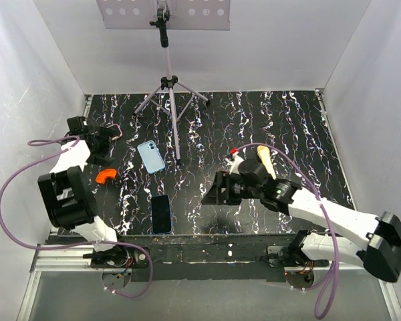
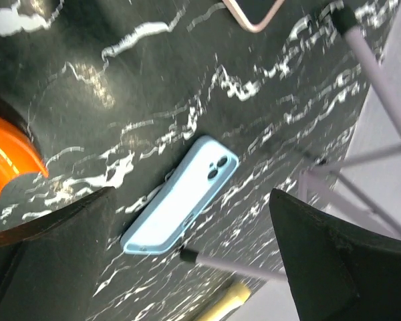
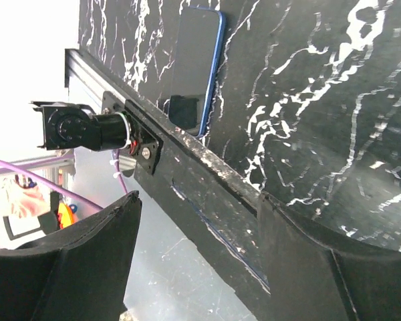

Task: Take the phone out of the phone case
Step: Pick up the phone at the center of the board.

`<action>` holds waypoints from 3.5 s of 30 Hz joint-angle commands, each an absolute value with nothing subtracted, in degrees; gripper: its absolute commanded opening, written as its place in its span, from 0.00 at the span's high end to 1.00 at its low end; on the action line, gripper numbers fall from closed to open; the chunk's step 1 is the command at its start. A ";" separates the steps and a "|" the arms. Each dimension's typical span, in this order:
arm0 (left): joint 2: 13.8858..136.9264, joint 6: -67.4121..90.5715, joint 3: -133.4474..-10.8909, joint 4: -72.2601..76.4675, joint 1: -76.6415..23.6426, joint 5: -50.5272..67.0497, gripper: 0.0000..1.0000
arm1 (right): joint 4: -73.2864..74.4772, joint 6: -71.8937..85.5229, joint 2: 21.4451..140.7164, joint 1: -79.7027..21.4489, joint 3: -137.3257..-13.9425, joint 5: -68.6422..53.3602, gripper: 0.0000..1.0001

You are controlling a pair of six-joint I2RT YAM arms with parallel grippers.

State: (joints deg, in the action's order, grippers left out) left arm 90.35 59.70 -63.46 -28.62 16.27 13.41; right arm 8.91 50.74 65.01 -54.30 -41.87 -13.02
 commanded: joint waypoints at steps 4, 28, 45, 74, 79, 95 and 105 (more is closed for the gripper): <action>98.95 61.54 -76.97 -21.62 15.38 4.86 0.02 | 12.66 48.07 54.42 -49.67 -35.08 -11.07 0.25; 145.36 30.30 -134.72 -47.08 19.16 -1.94 0.06 | 21.63 51.33 32.25 -43.77 -29.44 -7.56 0.24; 122.71 27.08 -99.68 -44.56 19.78 8.61 0.02 | 16.70 52.56 31.11 -43.33 -27.25 -9.93 0.25; 140.09 15.82 -122.78 -58.36 9.58 -9.58 0.10 | 22.76 54.05 24.08 -43.33 -26.37 -7.56 0.25; 140.19 16.08 -123.93 -59.15 8.88 -8.79 0.55 | 22.41 54.32 24.87 -43.33 -27.07 -7.56 0.26; 89.78 38.20 -78.28 -37.64 6.16 9.56 1.00 | 20.93 53.62 34.71 -43.16 -30.41 -6.41 0.25; 56.72 67.47 -44.93 -27.78 -23.00 8.81 1.00 | 8.54 45.53 54.74 -47.19 -39.01 -19.95 0.24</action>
